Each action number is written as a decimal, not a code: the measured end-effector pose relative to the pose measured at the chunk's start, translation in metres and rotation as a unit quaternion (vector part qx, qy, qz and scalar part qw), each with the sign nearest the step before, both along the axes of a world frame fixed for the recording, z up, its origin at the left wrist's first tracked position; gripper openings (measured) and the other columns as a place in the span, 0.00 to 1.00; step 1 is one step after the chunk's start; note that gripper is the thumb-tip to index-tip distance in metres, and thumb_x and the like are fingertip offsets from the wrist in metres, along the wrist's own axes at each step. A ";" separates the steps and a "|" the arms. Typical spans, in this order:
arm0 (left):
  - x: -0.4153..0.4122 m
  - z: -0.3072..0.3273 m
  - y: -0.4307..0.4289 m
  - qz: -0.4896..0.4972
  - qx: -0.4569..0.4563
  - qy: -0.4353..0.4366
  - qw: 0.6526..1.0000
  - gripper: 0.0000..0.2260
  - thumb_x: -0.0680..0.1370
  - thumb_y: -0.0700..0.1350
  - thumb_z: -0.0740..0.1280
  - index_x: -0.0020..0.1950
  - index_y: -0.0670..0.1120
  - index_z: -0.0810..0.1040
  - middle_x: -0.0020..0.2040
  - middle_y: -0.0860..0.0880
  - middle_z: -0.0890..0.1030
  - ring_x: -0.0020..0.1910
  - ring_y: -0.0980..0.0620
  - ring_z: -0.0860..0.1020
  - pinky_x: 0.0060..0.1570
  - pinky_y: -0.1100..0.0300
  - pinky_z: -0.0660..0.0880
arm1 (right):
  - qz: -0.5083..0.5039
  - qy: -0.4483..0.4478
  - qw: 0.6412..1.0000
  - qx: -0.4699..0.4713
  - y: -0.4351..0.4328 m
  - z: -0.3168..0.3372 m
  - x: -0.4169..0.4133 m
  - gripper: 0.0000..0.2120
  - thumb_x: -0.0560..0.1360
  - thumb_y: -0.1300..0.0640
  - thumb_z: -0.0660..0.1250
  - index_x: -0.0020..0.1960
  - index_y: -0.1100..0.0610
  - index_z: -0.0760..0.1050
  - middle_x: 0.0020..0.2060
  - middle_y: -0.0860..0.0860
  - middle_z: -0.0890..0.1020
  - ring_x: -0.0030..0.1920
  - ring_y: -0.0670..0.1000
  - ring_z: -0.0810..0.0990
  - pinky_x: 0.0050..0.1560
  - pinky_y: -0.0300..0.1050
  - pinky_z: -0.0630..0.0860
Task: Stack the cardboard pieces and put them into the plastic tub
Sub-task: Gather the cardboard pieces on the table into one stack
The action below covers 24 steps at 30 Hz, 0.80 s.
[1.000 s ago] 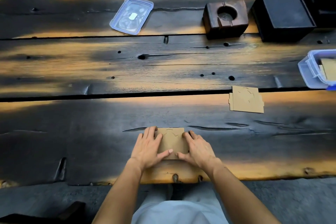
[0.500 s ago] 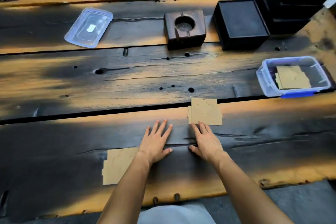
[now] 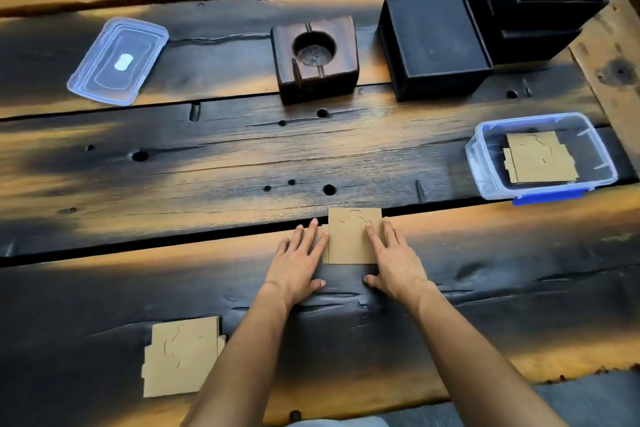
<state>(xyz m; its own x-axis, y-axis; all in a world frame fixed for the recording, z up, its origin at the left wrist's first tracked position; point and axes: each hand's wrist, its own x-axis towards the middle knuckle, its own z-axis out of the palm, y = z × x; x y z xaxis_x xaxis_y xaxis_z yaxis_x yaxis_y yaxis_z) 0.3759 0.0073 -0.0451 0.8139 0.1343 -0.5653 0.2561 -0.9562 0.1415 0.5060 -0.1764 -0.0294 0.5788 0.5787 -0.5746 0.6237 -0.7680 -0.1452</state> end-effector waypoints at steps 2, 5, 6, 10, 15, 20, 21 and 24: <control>0.008 -0.001 0.000 0.003 0.002 0.005 1.000 0.47 0.79 0.59 0.70 0.85 0.50 0.41 0.85 0.45 0.37 0.84 0.40 0.44 0.80 0.43 0.54 | 0.005 0.006 1.000 -0.005 0.002 -0.001 0.008 0.55 0.73 0.45 0.76 0.84 0.52 0.41 0.83 0.60 0.42 0.81 0.62 0.51 0.76 0.55 0.67; 0.016 -0.004 -0.001 0.009 0.000 0.015 1.000 0.46 0.80 0.57 0.70 0.85 0.51 0.41 0.86 0.46 0.40 0.84 0.41 0.46 0.80 0.43 0.55 | 0.018 0.015 1.000 -0.003 0.006 -0.001 0.017 0.55 0.73 0.51 0.78 0.84 0.51 0.42 0.83 0.59 0.43 0.80 0.62 0.55 0.74 0.55 0.70; 0.018 -0.005 -0.002 0.011 -0.001 0.017 1.000 0.45 0.80 0.57 0.69 0.85 0.51 0.41 0.86 0.46 0.42 0.84 0.41 0.47 0.80 0.43 0.55 | 0.020 0.019 1.000 -0.001 0.008 -0.001 0.020 0.55 0.72 0.52 0.78 0.84 0.51 0.43 0.84 0.59 0.44 0.80 0.62 0.55 0.74 0.54 0.69; 0.024 -0.008 -0.005 0.018 0.011 0.018 1.000 0.43 0.80 0.60 0.68 0.85 0.52 0.43 0.86 0.46 0.47 0.84 0.40 0.49 0.80 0.42 0.55 | 0.030 0.019 0.999 0.006 0.013 -0.004 0.031 0.53 0.73 0.52 0.78 0.84 0.51 0.44 0.83 0.59 0.48 0.79 0.62 0.56 0.77 0.54 0.65; 0.028 -0.008 -0.005 0.023 0.012 0.015 1.000 0.42 0.80 0.60 0.68 0.85 0.52 0.44 0.86 0.46 0.48 0.84 0.40 0.51 0.79 0.42 0.55 | -0.009 0.046 0.998 0.029 0.016 -0.005 0.041 0.51 0.72 0.57 0.78 0.84 0.51 0.48 0.82 0.62 0.51 0.79 0.62 0.57 0.77 0.53 0.64; 0.031 -0.008 -0.005 0.021 0.017 0.009 1.000 0.42 0.80 0.61 0.67 0.85 0.52 0.46 0.86 0.44 0.49 0.83 0.40 0.52 0.77 0.41 0.57 | -0.002 0.047 0.999 0.013 0.017 -0.008 0.044 0.53 0.73 0.53 0.78 0.84 0.50 0.45 0.82 0.60 0.54 0.79 0.62 0.57 0.77 0.54 0.65; 0.031 -0.007 -0.005 0.024 0.017 0.008 1.000 0.42 0.80 0.61 0.67 0.85 0.52 0.47 0.86 0.44 0.50 0.83 0.40 0.53 0.77 0.41 0.58 | 0.002 0.045 0.999 0.013 0.017 -0.008 0.044 0.52 0.73 0.52 0.78 0.84 0.50 0.45 0.82 0.60 0.55 0.79 0.62 0.57 0.77 0.54 0.65; 0.032 -0.007 -0.007 0.025 0.019 -0.002 1.000 0.41 0.79 0.61 0.67 0.84 0.52 0.49 0.85 0.45 0.51 0.83 0.40 0.54 0.76 0.41 0.59 | 0.009 0.032 0.999 0.016 0.014 -0.008 0.043 0.51 0.74 0.51 0.77 0.84 0.50 0.46 0.81 0.59 0.61 0.77 0.61 0.61 0.74 0.54 0.68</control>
<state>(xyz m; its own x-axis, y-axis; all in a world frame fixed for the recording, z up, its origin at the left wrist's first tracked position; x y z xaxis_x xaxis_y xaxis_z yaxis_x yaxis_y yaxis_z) 0.4079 0.0002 -0.0521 0.8075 0.1961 -0.5564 0.3030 -0.9471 0.1059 0.5487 -0.1621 -0.0378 0.5307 0.6074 -0.5911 0.6262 -0.7510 -0.2095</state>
